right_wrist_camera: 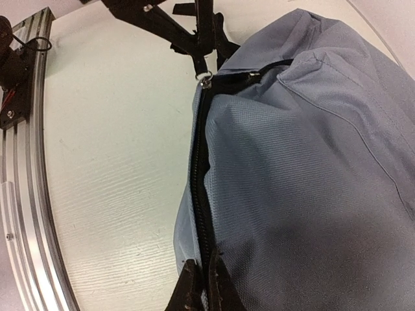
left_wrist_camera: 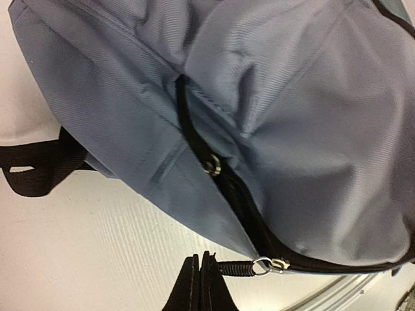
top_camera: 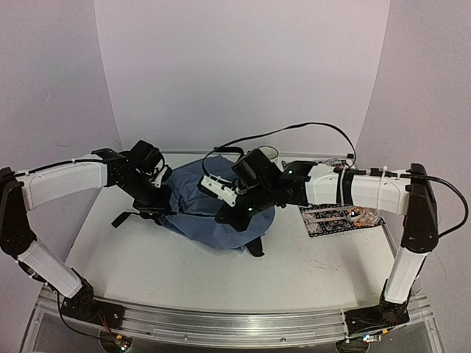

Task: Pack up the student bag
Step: Zip the largest pocket of the bag in the student bag, then place the largest pocket of the student bag, then reset both arms

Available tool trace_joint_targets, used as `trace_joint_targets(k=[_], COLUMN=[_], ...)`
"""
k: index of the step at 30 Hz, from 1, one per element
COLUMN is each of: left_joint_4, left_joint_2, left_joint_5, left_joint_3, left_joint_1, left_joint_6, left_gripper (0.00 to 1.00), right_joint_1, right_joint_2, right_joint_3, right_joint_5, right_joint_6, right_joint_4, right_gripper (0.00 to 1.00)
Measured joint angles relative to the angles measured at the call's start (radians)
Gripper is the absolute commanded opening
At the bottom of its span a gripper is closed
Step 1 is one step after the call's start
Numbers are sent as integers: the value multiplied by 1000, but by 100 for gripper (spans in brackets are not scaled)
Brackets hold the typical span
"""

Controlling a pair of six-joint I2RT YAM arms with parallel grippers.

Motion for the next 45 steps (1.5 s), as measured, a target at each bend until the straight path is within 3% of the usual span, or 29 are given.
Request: trace_joint_targets(k=[8,20,29,31,35,37,45], left_joint_4=[50,165,216,218,217,217,220], left_joint_2=[52,134,-30,-95,-203,-235,-287], left_joint_5=[-102,-133,-145,-145,-193,-262,-428], left_joint_3=[-24,-9,-164,-211,-287,-307,-289], left_joint_1=[39,53,82,87,99,130,160], left_joint_6=[9,3,4,0,-19,-26,-43], left_gripper=[0,0,0,2,13,18,72], right_joint_1=[0,7,96,112,119,116,-10], right_joint_2=[-56,-58,27,38,43,43,46], right_joint_3=[-64,-64,66,86,143,194,369], right_joint_5=[17,-57,-115,-125,-156,-176,-151], right_joint_6=[3,52,125,134,164,184,249], right_joint_4=[20,34,-25,-42,-108,-136,-160], right_gripper=[0,0,1,8,40,49,86])
